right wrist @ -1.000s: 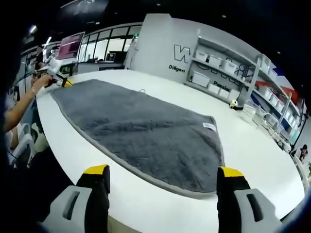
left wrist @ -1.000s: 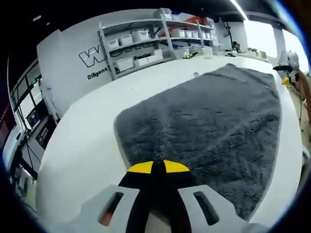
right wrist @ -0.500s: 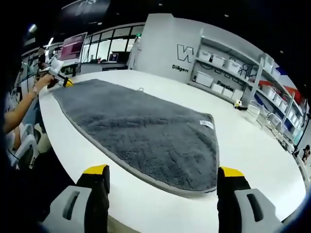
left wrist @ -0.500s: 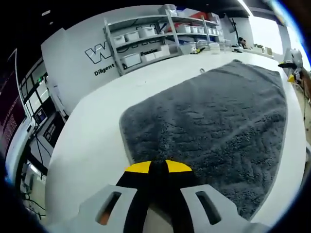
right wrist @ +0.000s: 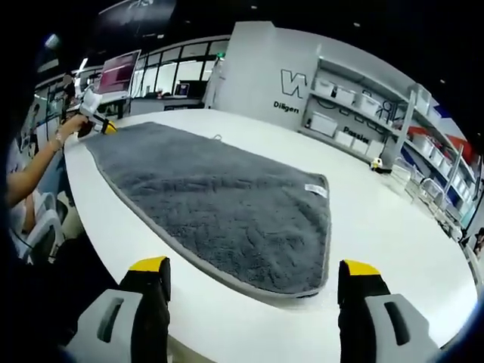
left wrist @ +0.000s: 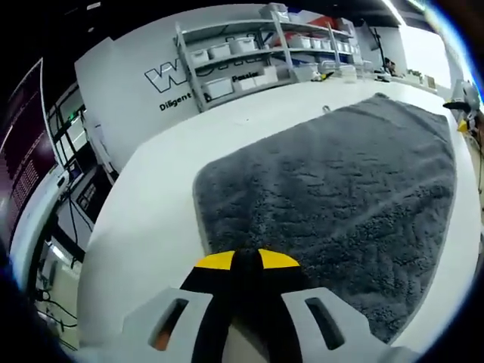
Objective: Open the folded towel by lifting each exposed corner and separating the folded layers until the towel lies flat within the target outline without major curled edges
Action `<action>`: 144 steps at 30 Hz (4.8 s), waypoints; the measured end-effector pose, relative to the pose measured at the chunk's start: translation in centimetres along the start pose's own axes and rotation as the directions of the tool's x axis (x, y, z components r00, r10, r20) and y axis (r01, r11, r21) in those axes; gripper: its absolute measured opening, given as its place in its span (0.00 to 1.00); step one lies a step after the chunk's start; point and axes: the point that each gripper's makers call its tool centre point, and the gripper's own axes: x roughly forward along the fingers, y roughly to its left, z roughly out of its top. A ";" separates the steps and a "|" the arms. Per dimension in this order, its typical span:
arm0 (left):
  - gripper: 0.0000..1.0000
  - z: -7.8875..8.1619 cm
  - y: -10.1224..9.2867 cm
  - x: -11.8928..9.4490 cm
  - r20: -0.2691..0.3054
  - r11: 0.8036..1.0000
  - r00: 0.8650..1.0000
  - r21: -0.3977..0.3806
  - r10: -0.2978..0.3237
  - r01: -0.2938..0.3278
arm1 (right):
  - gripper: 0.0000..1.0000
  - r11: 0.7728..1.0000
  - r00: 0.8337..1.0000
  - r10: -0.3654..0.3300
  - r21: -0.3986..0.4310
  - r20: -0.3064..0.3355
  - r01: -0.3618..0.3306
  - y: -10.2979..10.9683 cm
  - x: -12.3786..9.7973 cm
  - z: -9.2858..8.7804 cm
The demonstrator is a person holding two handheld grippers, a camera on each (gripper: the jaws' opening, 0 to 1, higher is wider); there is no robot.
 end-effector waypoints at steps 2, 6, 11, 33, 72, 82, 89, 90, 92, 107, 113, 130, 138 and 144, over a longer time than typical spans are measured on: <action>0.10 0.0 -0.1 0.0 0.001 1.000 1.000 0.001 0.006 -0.006 | 0.93 1.000 1.000 0.001 0.000 0.002 -0.001 0.0 0.0 0.1; 0.26 0.4 -0.8 -0.7 0.027 0.999 0.999 -0.037 -0.024 0.025 | 0.93 1.000 1.000 0.004 -0.004 0.005 -0.004 0.1 0.1 0.2; 0.36 2.0 -1.4 -3.1 0.149 0.988 0.987 -0.131 -0.061 0.081 | 0.93 1.000 1.000 0.006 -0.005 -0.004 -0.006 0.1 0.2 -0.1; 0.25 0.5 -11.7 -7.3 0.182 0.961 0.949 -0.057 -0.257 0.271 | 0.93 1.000 1.000 0.014 0.000 0.014 -0.014 0.7 0.0 0.2; 0.45 0.9 -9.5 -9.3 0.312 0.967 0.937 -0.146 -0.156 0.209 | 0.38 0.994 0.995 -0.010 0.113 0.104 -0.001 -2.7 1.4 0.2; 0.77 0.3 -10.3 -9.6 0.298 0.956 0.939 -0.178 -0.172 0.231 | 0.22 0.985 0.997 0.049 0.161 0.062 -0.059 -2.9 2.5 -0.6; 0.82 0.2 -10.9 -10.2 0.304 0.955 0.936 -0.177 -0.177 0.239 | 0.20 0.989 0.995 0.099 0.117 -0.024 -0.095 -2.3 2.8 -2.6; 0.82 0.1 -11.0 -10.2 0.305 0.955 0.936 -0.177 -0.176 0.237 | 0.20 0.984 0.994 0.108 0.143 -0.024 -0.104 -2.2 2.7 -2.7; 0.81 0.0 -11.1 -10.2 0.298 0.956 0.939 -0.176 -0.174 0.233 | 0.20 0.979 0.993 0.119 0.168 -0.022 -0.113 -2.4 2.7 -2.8; 0.80 -1.5 -10.5 -10.5 0.277 0.956 0.949 -0.205 -0.149 0.210 | 0.19 0.967 0.990 0.140 0.217 -0.004 -0.136 -2.3 1.4 -3.6; 0.80 -1.7 -10.2 -10.7 0.285 0.954 0.948 -0.216 -0.141 0.207 | 0.24 0.982 0.995 0.102 0.161 -0.004 -0.100 -2.7 1.1 -3.5; 0.81 -2.7 -11.1 -11.8 0.320 0.951 0.941 -0.241 -0.112 0.195 | 0.87 0.985 0.985 0.017 0.167 0.172 -0.046 1.2 -2.8 1.2; 0.81 -2.7 -12.3 -12.7 0.332 0.958 0.933 -0.191 -0.141 0.213 | 0.99 0.982 0.988 0.023 0.184 0.150 -0.051 3.1 -1.6 0.2; 0.80 -2.6 -12.1 -13.2 0.343 0.958 0.931 -0.202 -0.125 0.203 | 0.99 0.986 0.990 0.017 0.163 0.142 -0.040 4.0 -1.7 -0.5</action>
